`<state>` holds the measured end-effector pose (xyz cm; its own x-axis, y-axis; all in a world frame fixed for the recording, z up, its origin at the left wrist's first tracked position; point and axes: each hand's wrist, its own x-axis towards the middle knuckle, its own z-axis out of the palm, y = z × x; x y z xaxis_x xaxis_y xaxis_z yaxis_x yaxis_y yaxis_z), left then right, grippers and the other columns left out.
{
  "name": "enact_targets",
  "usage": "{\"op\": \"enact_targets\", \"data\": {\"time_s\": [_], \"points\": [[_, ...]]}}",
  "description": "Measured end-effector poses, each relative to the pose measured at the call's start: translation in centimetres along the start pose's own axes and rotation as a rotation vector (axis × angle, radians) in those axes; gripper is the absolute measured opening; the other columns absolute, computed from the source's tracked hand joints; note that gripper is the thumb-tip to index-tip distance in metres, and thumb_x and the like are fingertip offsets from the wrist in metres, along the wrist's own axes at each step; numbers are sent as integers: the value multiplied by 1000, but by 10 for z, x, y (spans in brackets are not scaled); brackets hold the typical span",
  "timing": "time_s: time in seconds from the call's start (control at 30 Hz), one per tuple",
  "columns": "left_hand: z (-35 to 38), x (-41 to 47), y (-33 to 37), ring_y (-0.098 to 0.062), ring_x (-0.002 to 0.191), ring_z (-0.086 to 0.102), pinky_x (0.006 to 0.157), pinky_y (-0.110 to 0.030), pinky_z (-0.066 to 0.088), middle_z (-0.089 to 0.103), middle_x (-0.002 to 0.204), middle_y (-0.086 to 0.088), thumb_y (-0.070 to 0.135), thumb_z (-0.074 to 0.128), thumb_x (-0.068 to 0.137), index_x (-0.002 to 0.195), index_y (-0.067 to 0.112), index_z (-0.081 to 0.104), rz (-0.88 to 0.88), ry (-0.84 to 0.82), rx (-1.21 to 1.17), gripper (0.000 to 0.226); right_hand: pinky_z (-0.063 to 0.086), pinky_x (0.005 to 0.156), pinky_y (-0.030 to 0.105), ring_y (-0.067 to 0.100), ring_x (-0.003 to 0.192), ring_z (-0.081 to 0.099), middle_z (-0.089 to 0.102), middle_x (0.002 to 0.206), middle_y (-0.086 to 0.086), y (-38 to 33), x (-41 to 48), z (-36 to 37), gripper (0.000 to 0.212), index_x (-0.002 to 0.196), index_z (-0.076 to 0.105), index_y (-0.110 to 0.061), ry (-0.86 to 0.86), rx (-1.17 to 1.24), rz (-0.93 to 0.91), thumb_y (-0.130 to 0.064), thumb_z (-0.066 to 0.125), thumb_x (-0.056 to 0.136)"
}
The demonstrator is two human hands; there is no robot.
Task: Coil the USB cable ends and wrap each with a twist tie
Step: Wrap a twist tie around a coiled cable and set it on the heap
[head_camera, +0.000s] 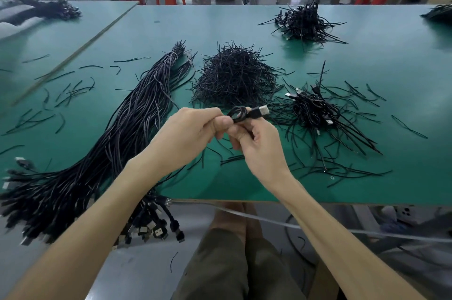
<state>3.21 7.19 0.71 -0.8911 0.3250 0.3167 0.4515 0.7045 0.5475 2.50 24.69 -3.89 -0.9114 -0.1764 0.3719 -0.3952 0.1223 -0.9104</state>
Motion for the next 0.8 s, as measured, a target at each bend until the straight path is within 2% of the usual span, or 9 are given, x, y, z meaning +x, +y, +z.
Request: {"op": "enact_targets", "data": {"time_s": [0.07,0.13,0.2,0.3,0.4,0.53,0.6,0.7,0.8], "points": [[9,-1,5,-9,47,46,51,-24,34,56,55,12,54,41,105,66,24,58,-100,83,-47,52,45,57,34,21,59,51,64,68,11,0,3,4,21,84,68,-10,35,27,12,-9,56,101],[16,2,9,-7,46,46,50,-24,31,57,55,22,51,41,107,62,25,57,-217,142,-37,55,45,57,31,14,58,51,63,66,7,1,5,9,24,80,67,-15,87,46,36,-9,56,101],[21,5,11,-8,45,47,53,-30,36,57,51,20,52,40,107,60,24,57,-324,173,-37,57,47,58,33,13,58,52,66,68,7,3,6,15,26,78,66,-19,134,42,43,-9,56,101],[27,6,13,-16,49,56,57,-34,46,57,47,11,53,40,106,58,24,58,-398,216,-49,59,45,58,25,8,57,52,64,65,-4,7,8,22,22,81,65,-12,182,26,54,-6,57,101],[25,6,11,-20,42,59,56,-32,48,60,46,8,52,42,106,63,20,62,-437,121,-164,57,46,60,23,5,57,53,66,68,-6,10,8,24,19,84,65,-11,198,-4,70,-4,57,100],[5,8,2,-31,50,65,54,-30,54,74,68,-4,46,41,108,83,4,71,-482,-81,-420,58,41,58,14,3,54,51,64,63,-14,12,2,16,21,82,64,-16,147,-58,32,-5,59,99],[-5,5,-2,-34,55,69,57,-33,59,78,77,-8,37,40,110,102,-1,65,-471,-119,-460,46,38,55,13,3,52,49,59,58,-11,13,1,14,23,81,63,-22,152,-68,29,-7,60,99],[-13,0,-3,-34,63,72,64,-34,61,78,88,-14,15,38,111,127,5,53,-357,-227,-535,24,41,55,20,4,53,48,58,59,-9,12,2,14,27,79,61,-26,156,-64,33,-6,59,98],[-20,-5,-2,-34,75,75,76,-32,59,76,99,-16,5,37,109,150,11,37,-197,-314,-599,41,48,60,36,13,57,53,61,62,-7,12,4,11,32,76,59,-29,165,-18,65,-5,57,97]]}}
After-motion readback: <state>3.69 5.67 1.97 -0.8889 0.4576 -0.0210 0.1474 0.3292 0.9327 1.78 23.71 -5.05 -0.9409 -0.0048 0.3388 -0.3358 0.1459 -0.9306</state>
